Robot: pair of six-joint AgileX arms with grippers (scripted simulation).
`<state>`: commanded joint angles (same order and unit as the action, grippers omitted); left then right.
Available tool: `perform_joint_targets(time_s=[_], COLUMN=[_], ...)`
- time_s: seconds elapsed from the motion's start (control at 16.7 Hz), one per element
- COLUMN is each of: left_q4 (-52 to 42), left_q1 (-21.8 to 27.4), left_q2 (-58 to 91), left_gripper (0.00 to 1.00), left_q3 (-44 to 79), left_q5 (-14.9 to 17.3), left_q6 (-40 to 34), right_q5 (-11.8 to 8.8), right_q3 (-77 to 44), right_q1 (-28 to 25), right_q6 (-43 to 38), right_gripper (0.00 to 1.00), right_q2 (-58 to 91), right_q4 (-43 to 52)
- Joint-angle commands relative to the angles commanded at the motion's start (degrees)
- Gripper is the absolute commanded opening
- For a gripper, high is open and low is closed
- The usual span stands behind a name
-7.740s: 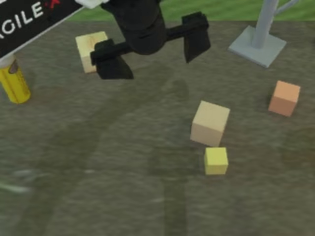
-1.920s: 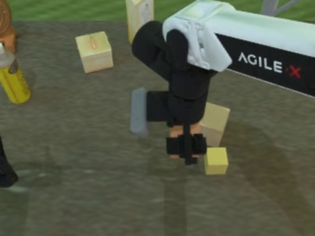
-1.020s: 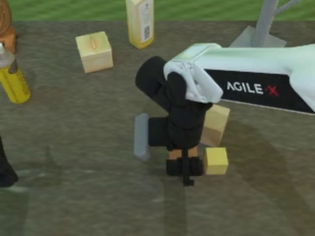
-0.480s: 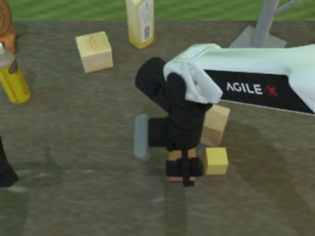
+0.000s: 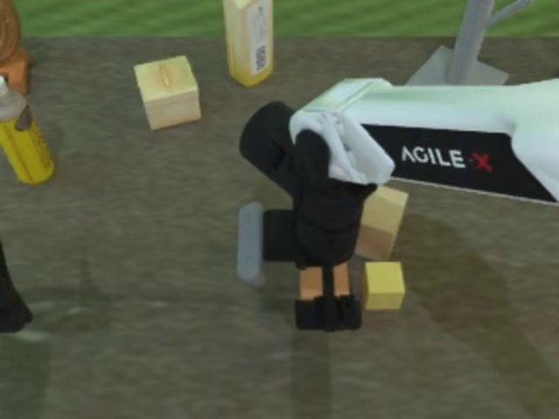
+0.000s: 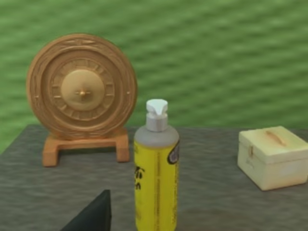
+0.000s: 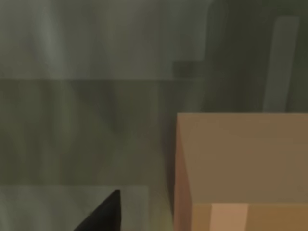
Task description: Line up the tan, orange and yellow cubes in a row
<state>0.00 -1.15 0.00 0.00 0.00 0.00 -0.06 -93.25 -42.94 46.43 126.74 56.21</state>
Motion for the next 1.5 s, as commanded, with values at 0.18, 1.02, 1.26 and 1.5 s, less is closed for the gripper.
perform_joint_targets(time_s=[0.18,1.02,1.26,1.5], left_q4=[0.0,0.0,0.0,0.0], left_q1=[0.0,0.0,0.0,0.0], left_q2=[0.0,0.0,0.0,0.0], left_gripper=[1.00,1.00,1.00,1.00], left_q3=[0.0,0.0,0.0,0.0], left_q5=[0.0,0.0,0.0,0.0], left_q6=[0.0,0.0,0.0,0.0], right_q5=[0.0,0.0,0.1,0.2], right_q3=[0.0,-10.2,-14.2,-21.9], right_q1=[0.0,-0.1,3.7,11.1], right_q6=[0.0,0.2,-2.5,-7.3], right_gripper=[1.00,1.00,1.00,1.00], right_q2=[0.0,-3.5,-0.8,4.1], right_q4=[0.0,13.9,15.4,18.1])
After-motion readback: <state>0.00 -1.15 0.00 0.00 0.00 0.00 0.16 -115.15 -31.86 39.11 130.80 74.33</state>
